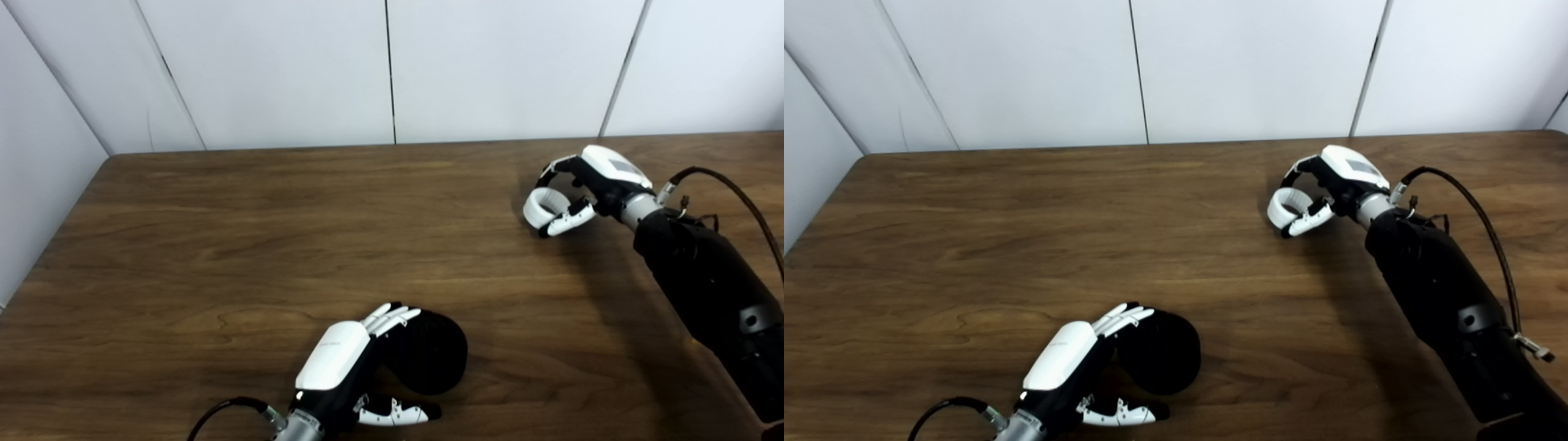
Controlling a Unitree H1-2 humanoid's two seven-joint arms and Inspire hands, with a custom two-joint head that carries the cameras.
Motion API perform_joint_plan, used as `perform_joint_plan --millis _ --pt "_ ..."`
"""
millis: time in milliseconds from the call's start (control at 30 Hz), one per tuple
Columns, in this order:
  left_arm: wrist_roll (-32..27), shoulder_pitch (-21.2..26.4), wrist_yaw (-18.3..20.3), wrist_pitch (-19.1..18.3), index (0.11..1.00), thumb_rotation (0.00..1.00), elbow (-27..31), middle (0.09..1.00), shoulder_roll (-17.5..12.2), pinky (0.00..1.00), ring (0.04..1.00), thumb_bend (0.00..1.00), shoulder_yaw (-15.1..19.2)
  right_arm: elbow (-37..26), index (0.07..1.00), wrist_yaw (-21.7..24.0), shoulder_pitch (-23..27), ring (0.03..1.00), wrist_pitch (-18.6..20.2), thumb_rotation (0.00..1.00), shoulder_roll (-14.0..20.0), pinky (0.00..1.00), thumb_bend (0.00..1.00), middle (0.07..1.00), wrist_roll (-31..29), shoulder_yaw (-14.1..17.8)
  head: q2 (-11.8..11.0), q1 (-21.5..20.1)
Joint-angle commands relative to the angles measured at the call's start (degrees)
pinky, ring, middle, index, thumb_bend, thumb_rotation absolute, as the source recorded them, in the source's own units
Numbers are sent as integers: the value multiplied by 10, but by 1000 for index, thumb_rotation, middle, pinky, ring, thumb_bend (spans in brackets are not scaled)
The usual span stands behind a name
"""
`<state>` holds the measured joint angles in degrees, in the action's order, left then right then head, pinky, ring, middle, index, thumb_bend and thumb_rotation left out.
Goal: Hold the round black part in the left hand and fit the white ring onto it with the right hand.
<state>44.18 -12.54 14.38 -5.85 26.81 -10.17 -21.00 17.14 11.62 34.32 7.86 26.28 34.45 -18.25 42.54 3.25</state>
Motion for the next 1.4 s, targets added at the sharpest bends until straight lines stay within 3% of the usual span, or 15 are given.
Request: perform_joint_plan --millis 0,667,1133,1167,1200,1367 --pt "5 0 15 -9 848 311 -14 900 -3 869 958 843 -4 -32 608 1 23 862 -3 179 10 712 834 819 4 10 1 0" --pt "8 5 11 -10 849 316 -25 904 2 868 959 843 -7 -270 593 103 -23 851 16 182 7 723 840 810 11 7 -3 4" --pt "6 12 6 -9 847 317 -32 904 7 864 960 849 -8 -384 576 163 -54 849 7 200 1 711 854 800 8 -2 -4 8" --pt "6 13 6 -9 846 320 -32 904 7 864 960 850 -8 -394 526 169 -57 851 10 170 0 714 660 802 8 -3 -3 7" --pt "6 14 6 -10 844 321 -32 903 7 863 960 852 -7 -404 503 175 -61 853 11 156 -1 721 569 802 10 -4 -3 8" --pt "11 17 5 -12 841 312 -34 900 10 851 955 860 -7 -435 492 189 -78 849 -6 150 -3 707 526 800 5 -10 -3 8"
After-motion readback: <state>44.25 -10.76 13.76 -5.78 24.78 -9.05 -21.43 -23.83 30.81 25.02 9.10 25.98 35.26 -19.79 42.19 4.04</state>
